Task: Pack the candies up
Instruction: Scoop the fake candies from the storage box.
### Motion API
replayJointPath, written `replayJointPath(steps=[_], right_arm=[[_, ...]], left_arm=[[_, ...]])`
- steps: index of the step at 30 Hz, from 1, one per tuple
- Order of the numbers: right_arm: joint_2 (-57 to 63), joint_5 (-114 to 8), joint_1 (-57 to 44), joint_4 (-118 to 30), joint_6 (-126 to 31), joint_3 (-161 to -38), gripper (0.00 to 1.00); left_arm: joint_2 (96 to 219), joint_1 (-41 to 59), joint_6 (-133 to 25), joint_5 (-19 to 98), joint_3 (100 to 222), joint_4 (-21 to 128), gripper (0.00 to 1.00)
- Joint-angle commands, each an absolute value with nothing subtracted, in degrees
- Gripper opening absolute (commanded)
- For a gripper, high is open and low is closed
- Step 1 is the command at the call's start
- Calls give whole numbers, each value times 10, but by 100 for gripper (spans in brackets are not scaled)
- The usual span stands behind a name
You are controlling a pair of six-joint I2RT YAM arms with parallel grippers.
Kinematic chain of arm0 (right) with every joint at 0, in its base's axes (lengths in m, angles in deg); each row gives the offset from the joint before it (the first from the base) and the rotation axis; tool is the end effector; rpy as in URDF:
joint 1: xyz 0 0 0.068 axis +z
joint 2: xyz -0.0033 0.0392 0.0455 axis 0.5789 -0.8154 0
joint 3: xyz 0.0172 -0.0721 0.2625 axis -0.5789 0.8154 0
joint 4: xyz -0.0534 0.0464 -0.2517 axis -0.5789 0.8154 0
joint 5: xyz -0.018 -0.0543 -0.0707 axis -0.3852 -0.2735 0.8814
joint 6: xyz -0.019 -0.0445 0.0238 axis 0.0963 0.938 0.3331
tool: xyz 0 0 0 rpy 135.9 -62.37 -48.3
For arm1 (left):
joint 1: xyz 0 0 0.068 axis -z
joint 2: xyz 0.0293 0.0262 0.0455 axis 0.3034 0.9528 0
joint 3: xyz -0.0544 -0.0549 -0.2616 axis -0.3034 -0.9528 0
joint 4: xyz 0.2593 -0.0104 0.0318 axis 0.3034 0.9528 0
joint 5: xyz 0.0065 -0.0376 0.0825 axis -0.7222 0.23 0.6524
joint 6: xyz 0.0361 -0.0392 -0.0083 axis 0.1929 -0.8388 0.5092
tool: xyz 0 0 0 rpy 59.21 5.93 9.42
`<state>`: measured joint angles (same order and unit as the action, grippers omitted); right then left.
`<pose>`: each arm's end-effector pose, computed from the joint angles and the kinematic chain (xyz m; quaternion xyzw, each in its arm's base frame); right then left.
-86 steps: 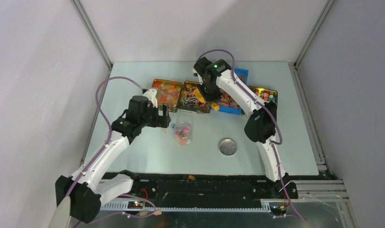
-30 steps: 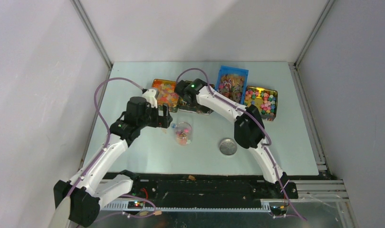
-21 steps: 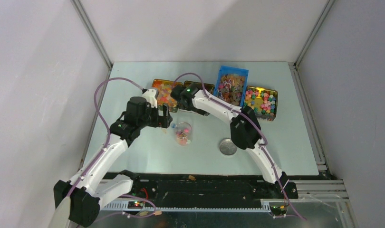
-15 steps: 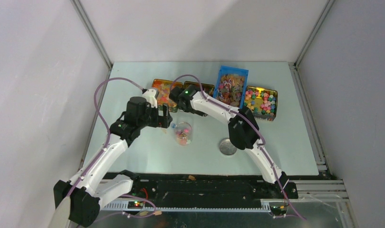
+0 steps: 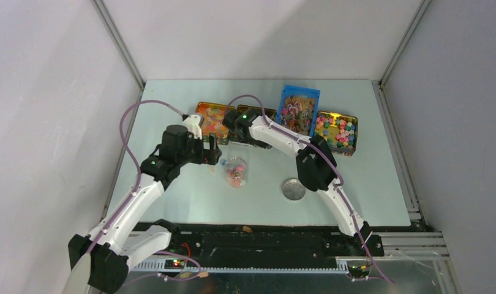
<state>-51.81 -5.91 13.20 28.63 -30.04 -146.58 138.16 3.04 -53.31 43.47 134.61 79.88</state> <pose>0.3273 0.3368 0.2006 -0.4550 0.8241 -0.3060 0.1423 0.1992 -0.0782 0.2866 0.0929 0.8782 -0.1596 0.4412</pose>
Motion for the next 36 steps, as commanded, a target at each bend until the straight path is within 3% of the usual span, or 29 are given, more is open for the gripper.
replayJointPath(steps=[1, 21, 36], right_arm=[[-468, -49, 119, 287, -287, -1458, 0], [-535, -117, 146, 261, -249, -1497, 0], [-539, -297, 115, 254, -283, -1539, 0]], left_arm=[[1371, 31, -527, 444, 1341, 780, 100], [1367, 31, -528, 450, 1340, 781, 100], [1365, 31, -528, 454, 1338, 781, 100]])
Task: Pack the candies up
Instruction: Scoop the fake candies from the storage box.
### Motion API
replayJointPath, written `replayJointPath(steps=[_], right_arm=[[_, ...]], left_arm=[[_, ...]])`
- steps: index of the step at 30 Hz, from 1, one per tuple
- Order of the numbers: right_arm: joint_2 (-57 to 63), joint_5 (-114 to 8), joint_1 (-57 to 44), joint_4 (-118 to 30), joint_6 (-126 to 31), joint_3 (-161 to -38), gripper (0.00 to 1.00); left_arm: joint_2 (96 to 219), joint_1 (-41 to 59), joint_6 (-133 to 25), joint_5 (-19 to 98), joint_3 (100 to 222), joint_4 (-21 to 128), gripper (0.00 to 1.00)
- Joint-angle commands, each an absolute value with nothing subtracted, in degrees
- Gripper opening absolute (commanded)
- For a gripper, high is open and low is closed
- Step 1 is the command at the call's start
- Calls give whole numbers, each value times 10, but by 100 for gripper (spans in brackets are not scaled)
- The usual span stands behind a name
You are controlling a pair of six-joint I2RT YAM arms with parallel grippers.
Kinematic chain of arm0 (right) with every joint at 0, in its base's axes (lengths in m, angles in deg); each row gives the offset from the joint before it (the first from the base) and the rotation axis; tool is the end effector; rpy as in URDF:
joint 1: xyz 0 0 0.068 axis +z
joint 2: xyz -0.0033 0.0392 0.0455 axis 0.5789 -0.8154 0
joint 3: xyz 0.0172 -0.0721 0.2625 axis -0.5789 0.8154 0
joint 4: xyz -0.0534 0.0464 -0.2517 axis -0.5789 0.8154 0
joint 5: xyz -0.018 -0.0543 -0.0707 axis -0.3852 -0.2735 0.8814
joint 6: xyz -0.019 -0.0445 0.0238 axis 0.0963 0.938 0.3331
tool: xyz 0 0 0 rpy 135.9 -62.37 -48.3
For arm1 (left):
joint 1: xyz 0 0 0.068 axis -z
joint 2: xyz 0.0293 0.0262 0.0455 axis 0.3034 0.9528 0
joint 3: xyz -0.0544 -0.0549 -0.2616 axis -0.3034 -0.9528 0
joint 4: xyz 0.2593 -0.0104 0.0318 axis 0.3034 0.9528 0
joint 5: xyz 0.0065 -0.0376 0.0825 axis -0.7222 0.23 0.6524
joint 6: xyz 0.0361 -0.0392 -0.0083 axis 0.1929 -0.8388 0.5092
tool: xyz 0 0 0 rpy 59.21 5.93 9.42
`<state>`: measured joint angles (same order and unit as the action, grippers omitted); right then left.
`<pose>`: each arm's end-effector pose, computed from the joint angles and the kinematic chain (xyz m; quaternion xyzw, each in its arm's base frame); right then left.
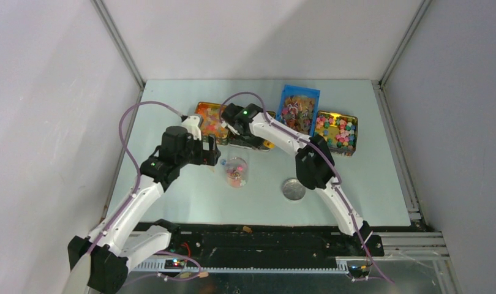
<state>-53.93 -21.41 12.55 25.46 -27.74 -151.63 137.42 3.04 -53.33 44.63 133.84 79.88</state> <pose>0.3369 0.3518 0.2028 -0.4786 0.8492 -0.1689 0.1462 0.1969 -0.0766 0.2845 0.0880 0.8790 -0.1510 0.4436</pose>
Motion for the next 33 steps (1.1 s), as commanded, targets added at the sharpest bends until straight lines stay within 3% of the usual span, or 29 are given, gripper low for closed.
replayJointPath(steps=[1, 15, 28, 33], right_arm=[[-539, -302, 113, 254, -284, -1538, 0], [-563, -443, 59, 255, -326, -1539, 0], [-593, -461, 55, 238, -332, -1527, 0], [-551, -473, 48, 211, -346, -1484, 0]], left_arm=[[1366, 32, -528, 454, 1337, 780, 100], [1368, 32, -527, 457, 1338, 781, 100], [1366, 32, -526, 459, 1338, 781, 100], [1366, 32, -526, 461, 1338, 783, 100]])
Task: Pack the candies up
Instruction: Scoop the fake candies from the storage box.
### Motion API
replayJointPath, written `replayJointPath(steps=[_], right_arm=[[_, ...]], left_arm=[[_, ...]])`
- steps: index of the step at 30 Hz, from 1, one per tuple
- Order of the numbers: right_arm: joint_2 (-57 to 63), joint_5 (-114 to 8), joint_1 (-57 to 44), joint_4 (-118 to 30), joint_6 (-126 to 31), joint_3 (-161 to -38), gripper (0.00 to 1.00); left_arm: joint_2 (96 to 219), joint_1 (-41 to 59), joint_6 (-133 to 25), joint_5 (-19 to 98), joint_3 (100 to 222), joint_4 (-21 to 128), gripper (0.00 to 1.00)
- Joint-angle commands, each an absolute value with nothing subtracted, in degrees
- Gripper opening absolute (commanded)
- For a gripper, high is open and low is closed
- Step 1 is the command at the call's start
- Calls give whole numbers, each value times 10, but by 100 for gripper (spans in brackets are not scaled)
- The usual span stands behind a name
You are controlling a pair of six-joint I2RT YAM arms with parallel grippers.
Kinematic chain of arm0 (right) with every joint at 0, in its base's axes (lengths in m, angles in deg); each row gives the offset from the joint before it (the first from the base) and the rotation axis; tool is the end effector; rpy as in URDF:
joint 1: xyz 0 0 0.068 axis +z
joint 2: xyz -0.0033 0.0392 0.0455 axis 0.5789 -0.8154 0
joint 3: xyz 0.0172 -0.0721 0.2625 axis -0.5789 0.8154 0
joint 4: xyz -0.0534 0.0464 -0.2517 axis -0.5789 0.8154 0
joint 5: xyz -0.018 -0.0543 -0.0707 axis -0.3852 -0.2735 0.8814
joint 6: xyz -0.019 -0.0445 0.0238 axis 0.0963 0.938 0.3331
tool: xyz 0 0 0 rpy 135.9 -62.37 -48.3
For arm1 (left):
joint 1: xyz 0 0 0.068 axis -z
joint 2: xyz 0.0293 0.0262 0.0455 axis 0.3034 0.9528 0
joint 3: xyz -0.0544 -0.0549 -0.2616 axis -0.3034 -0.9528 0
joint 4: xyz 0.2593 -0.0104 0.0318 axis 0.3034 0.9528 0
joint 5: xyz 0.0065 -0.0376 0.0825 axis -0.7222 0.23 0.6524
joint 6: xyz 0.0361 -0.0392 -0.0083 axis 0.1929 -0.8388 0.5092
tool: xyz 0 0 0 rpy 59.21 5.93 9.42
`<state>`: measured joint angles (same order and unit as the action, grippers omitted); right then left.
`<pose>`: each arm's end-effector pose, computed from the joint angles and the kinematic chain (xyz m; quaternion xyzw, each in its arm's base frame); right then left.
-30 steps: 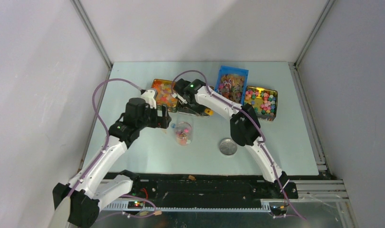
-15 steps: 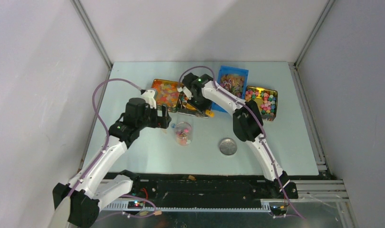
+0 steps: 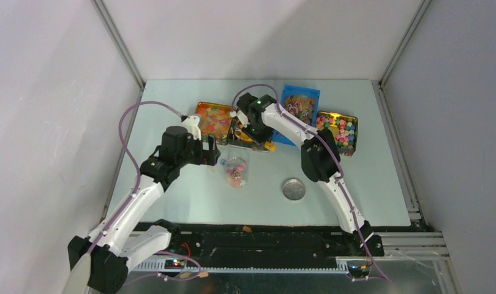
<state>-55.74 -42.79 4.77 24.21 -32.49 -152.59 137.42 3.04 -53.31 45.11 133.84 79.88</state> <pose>0.3785 0.3173 0.1900 -0.4068 0.9084 0.0061 0.0963 0.1970 -0.0763 0.2845 0.0862 0.8793 -0.1474 0.4447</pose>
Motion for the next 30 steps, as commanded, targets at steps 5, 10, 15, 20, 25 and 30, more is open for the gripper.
replayJointPath(steps=[5, 10, 15, 20, 25, 30], right_arm=[[-477, -501, 36, 147, -354, -1414, 0], [-456, -514, 32, 138, -353, -1399, 0], [-460, -504, 32, 154, -356, -1402, 0], [-448, -502, 33, 145, -364, -1387, 0], [-426, -497, 32, 119, -370, -1364, 0], [-406, -490, 31, 95, -374, -1341, 0]], left_arm=[[1366, 32, -525, 462, 1338, 782, 100], [1366, 32, -525, 462, 1339, 782, 100], [1365, 33, -525, 463, 1338, 782, 100], [1364, 33, -525, 464, 1338, 782, 100], [1364, 33, -525, 465, 1338, 782, 100], [1363, 33, -525, 467, 1338, 783, 100]])
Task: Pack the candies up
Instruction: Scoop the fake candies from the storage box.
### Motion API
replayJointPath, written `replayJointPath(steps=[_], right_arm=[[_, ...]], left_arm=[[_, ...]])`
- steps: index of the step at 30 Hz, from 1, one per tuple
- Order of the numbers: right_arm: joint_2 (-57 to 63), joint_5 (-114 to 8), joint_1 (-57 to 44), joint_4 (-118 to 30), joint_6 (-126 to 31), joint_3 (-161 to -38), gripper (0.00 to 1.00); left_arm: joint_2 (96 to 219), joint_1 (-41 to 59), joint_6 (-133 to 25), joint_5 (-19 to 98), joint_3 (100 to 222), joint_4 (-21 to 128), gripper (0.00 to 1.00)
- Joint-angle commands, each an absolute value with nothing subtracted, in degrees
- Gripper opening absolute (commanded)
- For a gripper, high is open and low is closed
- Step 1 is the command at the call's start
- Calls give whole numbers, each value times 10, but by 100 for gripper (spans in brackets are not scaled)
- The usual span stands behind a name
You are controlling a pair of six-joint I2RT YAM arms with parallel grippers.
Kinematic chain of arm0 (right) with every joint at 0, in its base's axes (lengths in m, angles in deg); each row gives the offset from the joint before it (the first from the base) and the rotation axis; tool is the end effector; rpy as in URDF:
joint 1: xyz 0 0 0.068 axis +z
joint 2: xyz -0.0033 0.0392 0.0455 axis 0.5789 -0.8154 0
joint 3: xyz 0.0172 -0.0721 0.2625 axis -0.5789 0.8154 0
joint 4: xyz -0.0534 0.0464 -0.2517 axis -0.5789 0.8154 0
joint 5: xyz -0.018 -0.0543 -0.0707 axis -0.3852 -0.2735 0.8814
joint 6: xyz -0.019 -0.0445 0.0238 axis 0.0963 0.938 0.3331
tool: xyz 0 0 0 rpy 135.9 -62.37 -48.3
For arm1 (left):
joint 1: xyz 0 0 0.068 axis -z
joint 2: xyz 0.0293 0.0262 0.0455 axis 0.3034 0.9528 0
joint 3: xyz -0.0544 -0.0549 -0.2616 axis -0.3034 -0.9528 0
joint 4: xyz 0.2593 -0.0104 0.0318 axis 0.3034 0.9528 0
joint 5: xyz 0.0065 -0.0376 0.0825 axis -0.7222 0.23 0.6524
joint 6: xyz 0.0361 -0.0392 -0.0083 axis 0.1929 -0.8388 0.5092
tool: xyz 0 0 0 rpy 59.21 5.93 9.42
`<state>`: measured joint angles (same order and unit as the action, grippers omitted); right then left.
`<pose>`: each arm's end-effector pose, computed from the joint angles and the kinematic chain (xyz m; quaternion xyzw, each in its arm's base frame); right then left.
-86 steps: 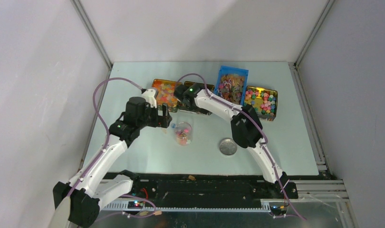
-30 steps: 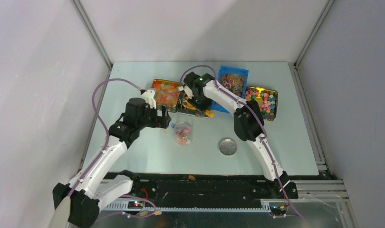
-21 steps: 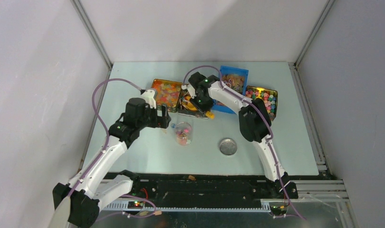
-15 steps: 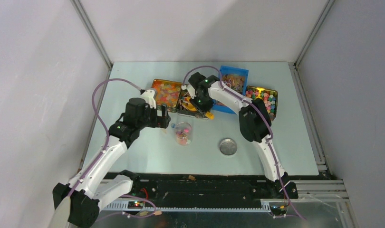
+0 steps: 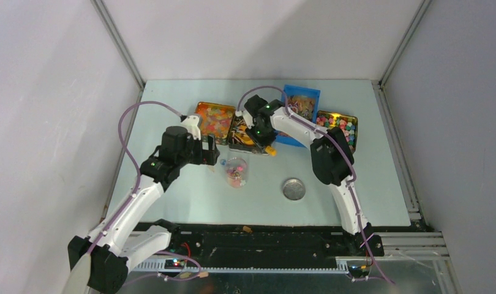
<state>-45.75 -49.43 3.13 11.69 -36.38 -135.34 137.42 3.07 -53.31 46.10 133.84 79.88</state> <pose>0.3667 0.2951 0.1928 -0.3671 0.9189 0.0763 0.1229 0.1972 -0.0758 0.2844 0.0824 0.8797 -0.1402 0.4468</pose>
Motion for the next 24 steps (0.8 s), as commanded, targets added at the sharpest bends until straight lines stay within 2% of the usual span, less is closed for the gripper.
replayJointPath(steps=[1, 24], right_arm=[[-403, -489, 32, 88, -376, -1338, 0], [-293, -452, 35, 80, -385, -1267, 0]], left_arm=[[1363, 33, -525, 467, 1338, 783, 100], [1361, 34, -525, 472, 1338, 783, 100]])
